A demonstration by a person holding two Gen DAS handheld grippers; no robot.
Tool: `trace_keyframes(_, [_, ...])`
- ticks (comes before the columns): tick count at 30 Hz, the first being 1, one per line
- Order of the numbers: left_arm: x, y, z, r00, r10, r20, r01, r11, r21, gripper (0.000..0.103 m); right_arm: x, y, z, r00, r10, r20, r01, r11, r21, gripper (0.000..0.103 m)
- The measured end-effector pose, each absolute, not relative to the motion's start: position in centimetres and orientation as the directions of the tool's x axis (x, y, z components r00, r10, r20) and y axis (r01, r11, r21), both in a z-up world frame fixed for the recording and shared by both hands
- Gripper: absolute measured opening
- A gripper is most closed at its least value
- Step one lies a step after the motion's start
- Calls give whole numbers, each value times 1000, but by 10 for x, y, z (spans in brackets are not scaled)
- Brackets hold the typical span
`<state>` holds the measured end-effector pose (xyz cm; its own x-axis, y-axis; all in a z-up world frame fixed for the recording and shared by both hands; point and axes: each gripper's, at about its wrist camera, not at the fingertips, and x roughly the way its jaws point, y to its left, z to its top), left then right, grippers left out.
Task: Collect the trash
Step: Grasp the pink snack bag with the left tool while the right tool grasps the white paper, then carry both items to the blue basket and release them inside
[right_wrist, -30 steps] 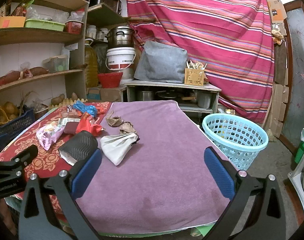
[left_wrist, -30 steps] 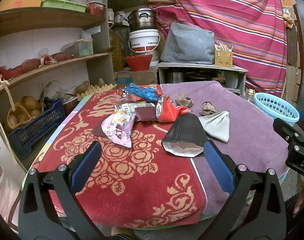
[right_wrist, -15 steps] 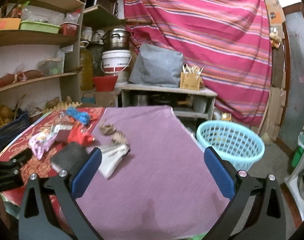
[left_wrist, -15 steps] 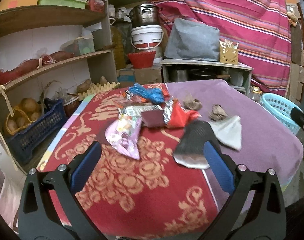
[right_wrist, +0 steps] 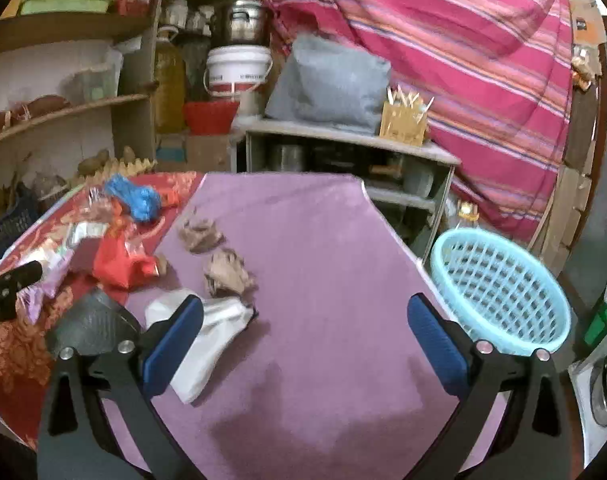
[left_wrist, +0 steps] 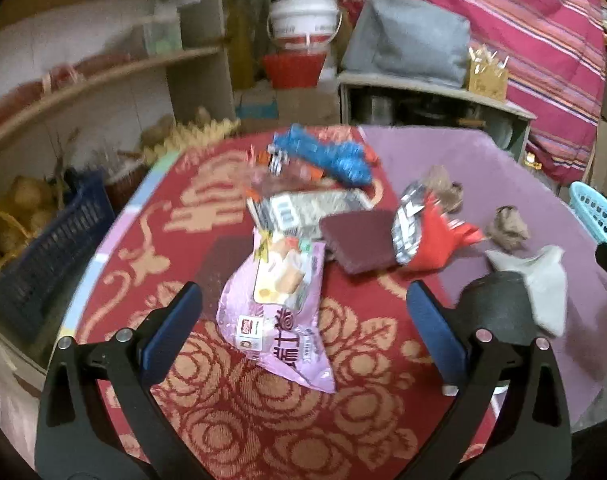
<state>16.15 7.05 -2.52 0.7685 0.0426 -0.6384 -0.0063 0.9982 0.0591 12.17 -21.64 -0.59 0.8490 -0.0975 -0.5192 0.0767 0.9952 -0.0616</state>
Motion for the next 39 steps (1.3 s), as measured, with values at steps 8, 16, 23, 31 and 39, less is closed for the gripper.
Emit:
trace_keyframes(8, [186, 71, -45, 721, 51, -691, -3, 998, 70, 84, 131, -216, -12, 844, -111, -524, 84, 994, -77, 99])
trace_keyframes(16, [192, 66, -51, 694, 28, -720, 29, 997, 67, 40, 136, -212, -16, 834, -95, -544, 80, 995, -51, 99])
trace_keyframes(23, [182, 68, -39, 730, 28, -683, 30, 997, 72, 37, 140, -197, -22, 819, -57, -571, 42, 998, -41, 99])
trace_keyframes(31, [170, 59, -16, 783, 15, -621, 47, 995, 83, 37, 158, -185, -30, 791, -44, -610, 27, 999, -37, 99])
trace_keyframes(39, [167, 50, -3, 799, -12, -602, 53, 997, 49, 37, 170, -177, -44, 735, 72, -674, -75, 997, 25, 49])
